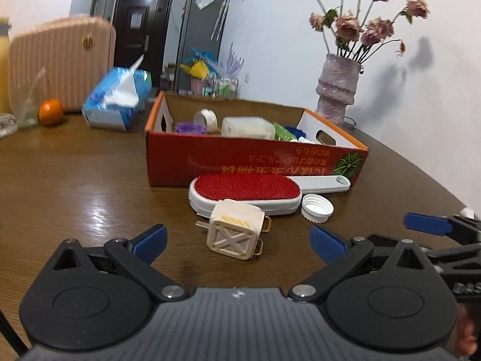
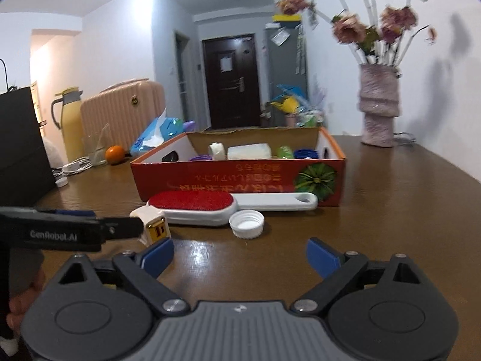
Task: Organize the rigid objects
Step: 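Grasp the cream X-patterned cube with the left gripper while the right grasps the white bottle cap, then carry the cream cube and white cap into the cardboard box and release both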
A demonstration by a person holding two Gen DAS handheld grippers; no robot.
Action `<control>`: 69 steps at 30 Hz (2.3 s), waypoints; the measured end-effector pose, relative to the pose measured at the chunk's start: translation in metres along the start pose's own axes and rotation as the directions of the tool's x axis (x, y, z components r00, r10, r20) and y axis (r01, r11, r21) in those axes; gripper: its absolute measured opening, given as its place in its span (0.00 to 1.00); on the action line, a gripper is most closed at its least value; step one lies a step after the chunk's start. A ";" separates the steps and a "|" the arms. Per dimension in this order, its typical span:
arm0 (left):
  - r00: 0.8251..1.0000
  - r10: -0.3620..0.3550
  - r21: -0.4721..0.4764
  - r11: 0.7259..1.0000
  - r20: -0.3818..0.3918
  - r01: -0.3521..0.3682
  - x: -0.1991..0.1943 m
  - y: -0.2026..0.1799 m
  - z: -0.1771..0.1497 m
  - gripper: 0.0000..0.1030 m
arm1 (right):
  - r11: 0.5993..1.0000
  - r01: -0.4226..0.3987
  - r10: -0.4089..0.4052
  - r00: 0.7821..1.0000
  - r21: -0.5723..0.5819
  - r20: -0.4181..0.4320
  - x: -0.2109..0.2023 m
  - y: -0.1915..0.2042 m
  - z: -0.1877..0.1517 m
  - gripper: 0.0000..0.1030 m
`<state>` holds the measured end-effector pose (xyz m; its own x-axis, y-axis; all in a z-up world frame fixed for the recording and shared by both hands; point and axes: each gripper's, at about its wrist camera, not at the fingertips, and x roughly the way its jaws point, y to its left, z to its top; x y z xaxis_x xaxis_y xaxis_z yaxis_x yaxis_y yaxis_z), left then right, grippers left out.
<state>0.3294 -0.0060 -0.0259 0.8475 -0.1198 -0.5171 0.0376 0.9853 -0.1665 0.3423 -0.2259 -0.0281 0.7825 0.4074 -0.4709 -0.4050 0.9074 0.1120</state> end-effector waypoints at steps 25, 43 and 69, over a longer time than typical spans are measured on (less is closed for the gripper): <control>0.996 -0.066 -0.027 0.998 -0.064 0.065 0.046 0.009 0.008 0.57 | 0.995 -0.066 0.053 0.986 -0.079 -0.158 0.106 -0.022 0.034 0.38; 0.995 -0.079 -0.003 0.997 -0.067 0.079 0.045 0.007 0.006 0.57 | 0.995 -0.093 0.088 0.984 -0.025 -0.153 0.105 -0.031 0.034 0.38; 0.995 -0.034 -0.001 0.999 0.092 0.034 -0.132 -0.012 -0.039 0.54 | 0.998 -0.063 0.063 0.998 0.027 0.018 -0.103 0.042 -0.023 0.38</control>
<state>0.1964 -0.0064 0.0117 0.8908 -0.1416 -0.4319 0.0661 0.9805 -0.1852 0.2337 -0.2326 0.0050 0.7641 0.4653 -0.4468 -0.4408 0.8823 0.1650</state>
